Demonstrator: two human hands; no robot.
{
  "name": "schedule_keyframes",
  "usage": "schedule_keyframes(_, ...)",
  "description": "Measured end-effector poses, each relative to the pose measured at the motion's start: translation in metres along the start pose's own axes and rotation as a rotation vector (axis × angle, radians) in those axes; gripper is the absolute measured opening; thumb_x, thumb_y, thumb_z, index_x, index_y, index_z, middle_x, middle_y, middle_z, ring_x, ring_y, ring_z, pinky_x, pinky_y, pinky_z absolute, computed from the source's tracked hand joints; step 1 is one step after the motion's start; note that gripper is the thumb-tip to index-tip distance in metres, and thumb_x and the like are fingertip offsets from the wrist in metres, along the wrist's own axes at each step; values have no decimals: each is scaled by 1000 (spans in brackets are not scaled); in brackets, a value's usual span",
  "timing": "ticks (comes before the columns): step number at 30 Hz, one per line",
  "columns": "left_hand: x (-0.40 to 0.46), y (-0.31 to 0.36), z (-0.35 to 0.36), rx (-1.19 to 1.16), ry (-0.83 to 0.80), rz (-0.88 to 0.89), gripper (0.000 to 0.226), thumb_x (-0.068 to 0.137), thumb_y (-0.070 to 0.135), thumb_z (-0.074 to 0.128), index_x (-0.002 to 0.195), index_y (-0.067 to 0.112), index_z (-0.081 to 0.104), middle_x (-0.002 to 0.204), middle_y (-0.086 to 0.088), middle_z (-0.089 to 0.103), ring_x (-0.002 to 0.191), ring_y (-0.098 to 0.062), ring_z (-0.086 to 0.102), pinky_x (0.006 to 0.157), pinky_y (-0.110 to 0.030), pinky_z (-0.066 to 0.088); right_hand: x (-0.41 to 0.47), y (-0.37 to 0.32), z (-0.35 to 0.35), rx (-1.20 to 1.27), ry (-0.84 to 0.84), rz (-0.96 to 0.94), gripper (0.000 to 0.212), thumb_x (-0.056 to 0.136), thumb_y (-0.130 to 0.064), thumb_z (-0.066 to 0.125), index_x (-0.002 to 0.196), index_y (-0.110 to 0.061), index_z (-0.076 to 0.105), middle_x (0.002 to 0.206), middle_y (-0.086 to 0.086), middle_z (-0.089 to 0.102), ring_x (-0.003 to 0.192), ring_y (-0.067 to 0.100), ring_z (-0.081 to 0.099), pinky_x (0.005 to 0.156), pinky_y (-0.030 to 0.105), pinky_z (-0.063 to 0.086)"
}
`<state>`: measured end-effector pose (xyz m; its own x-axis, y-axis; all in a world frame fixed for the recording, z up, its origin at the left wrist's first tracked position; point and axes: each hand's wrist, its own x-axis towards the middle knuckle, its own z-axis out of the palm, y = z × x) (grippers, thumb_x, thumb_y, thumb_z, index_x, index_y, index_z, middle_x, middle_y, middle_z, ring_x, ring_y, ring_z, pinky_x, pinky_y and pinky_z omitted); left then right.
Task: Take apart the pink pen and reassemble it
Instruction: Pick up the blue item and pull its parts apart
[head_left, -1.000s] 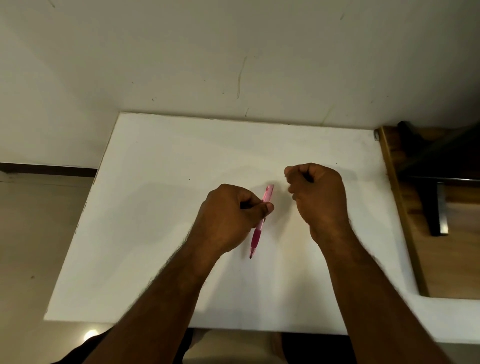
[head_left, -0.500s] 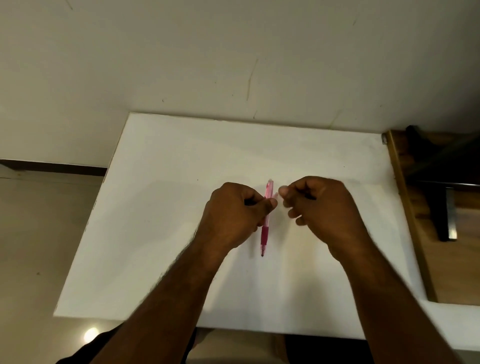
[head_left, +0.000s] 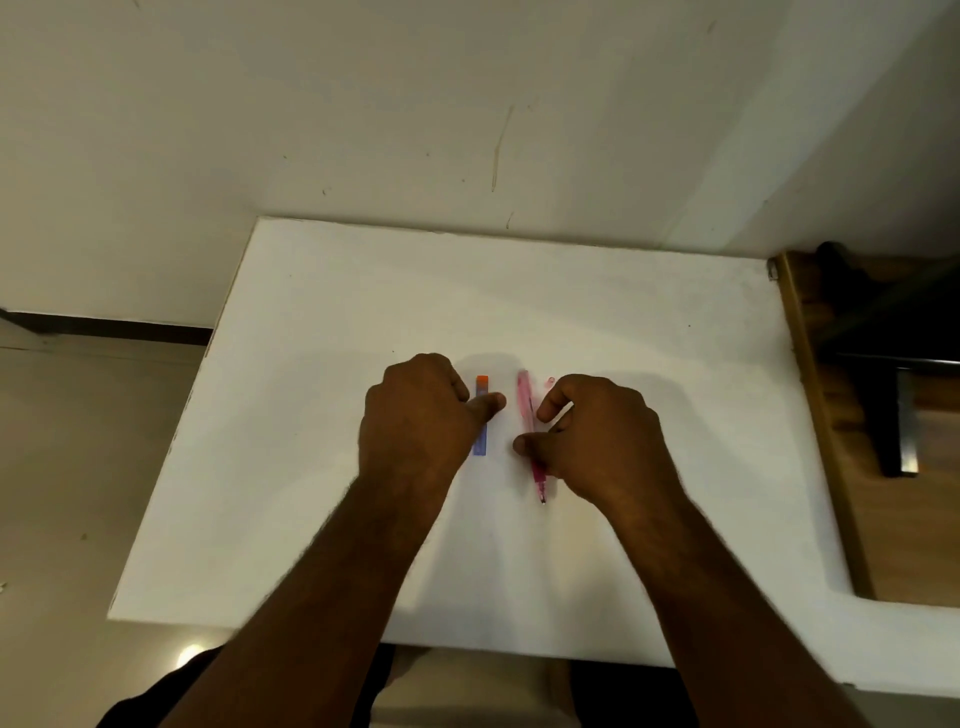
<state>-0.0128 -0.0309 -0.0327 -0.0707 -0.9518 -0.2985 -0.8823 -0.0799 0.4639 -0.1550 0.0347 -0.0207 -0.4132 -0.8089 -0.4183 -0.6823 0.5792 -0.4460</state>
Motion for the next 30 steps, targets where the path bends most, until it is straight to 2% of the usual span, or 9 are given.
schedule_keyframes(3,0,0,5,47,-36,9,43,77,56,77,84,15,70,75,4,66,71,-17,63,58,-24,37,1,0,4,-81,27,-25,36,69,-53,86,85,-28,65,84,-5,72,72,16,64,58,22,36)
schedule_keyframes(7,0,1,1,20,-30,60,28,78,48,76,79,20,74,76,4,73,71,-17,68,59,-24,39,2,3,1,-14,96,-87,36,72,-58,80,80,-27,66,76,-9,69,67,10,62,60,24,41)
schedule_keyframes(10,0,1,-10,-31,-5,148,26,74,48,78,73,23,69,71,8,69,65,-12,65,53,-21,37,4,-1,-4,320,198,-123,26,78,-50,79,86,-27,70,80,-9,72,75,11,71,68,28,55)
schedule_keyframes(13,-2,2,-22,-139,11,271,23,71,41,81,70,25,65,65,9,67,58,-10,63,52,-22,41,6,-7,-4,643,157,-62,19,83,-34,80,96,-22,73,89,-3,77,80,17,76,79,41,63)
schedule_keyframes(17,-5,-1,-36,-265,-33,361,13,72,26,82,75,23,70,62,6,69,55,-11,65,54,-26,52,4,-15,0,962,20,-18,5,86,-11,78,90,-13,75,81,6,80,74,19,79,72,31,63)
schedule_keyframes(21,-1,-8,-46,-275,-14,383,12,72,26,84,74,23,72,64,8,71,60,-11,67,58,-25,55,5,-18,-1,1106,53,64,7,84,-8,79,89,-10,75,81,6,80,74,20,78,72,29,61)
schedule_keyframes(25,6,-16,-53,-325,41,348,12,72,25,84,74,23,73,64,7,71,60,-8,65,57,-19,51,5,-18,5,800,120,-87,9,81,-11,78,85,-19,76,74,0,79,71,17,76,75,38,63)
schedule_keyframes(27,7,-17,-54,-345,45,343,11,72,23,83,75,23,73,66,6,72,64,-10,66,57,-16,50,-1,-22,17,495,107,-210,5,80,-20,77,83,-24,76,74,-6,77,72,12,74,72,31,58)
schedule_keyframes(30,7,-16,-52,-346,42,367,11,73,22,83,77,23,73,68,6,72,68,-11,66,57,-13,48,-10,-27,34,86,149,-335,7,86,-26,70,88,-25,77,88,-4,79,92,18,73,82,24,51)
